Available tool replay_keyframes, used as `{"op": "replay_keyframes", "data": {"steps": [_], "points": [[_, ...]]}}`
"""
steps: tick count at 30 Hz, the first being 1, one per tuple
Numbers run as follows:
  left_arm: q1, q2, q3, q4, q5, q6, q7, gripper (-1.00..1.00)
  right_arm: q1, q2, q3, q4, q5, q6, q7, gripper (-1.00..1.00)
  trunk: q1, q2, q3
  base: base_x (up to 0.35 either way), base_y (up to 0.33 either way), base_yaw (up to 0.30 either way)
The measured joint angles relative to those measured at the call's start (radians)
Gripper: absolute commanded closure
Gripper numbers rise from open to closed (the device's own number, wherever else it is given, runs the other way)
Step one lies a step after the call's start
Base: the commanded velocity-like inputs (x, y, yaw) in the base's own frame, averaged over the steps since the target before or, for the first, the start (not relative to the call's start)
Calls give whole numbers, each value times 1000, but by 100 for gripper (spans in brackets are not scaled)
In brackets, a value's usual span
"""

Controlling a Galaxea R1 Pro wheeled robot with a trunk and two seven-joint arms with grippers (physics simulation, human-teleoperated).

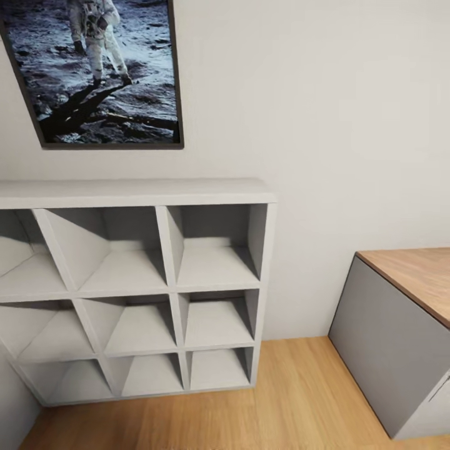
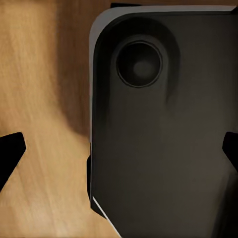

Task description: Attach the digital camera to the camera tripod in the bedroom.

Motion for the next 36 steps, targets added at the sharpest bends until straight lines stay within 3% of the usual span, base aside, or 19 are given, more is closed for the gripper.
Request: {"op": "replay_keyframes", "data": {"steps": [17, 36], "points": [[-6, -3, 2, -4, 5, 0, -1, -100, -1, -1, 0, 0, 10, 0, 0, -100, 0, 0, -12, -130, 262, -255], [-7, -9, 1, -27, 4, 0, 2, -100, -1, -1, 0, 0, 12, 0, 1, -100, 0, 0, -25, -23, 38, -258]]}}
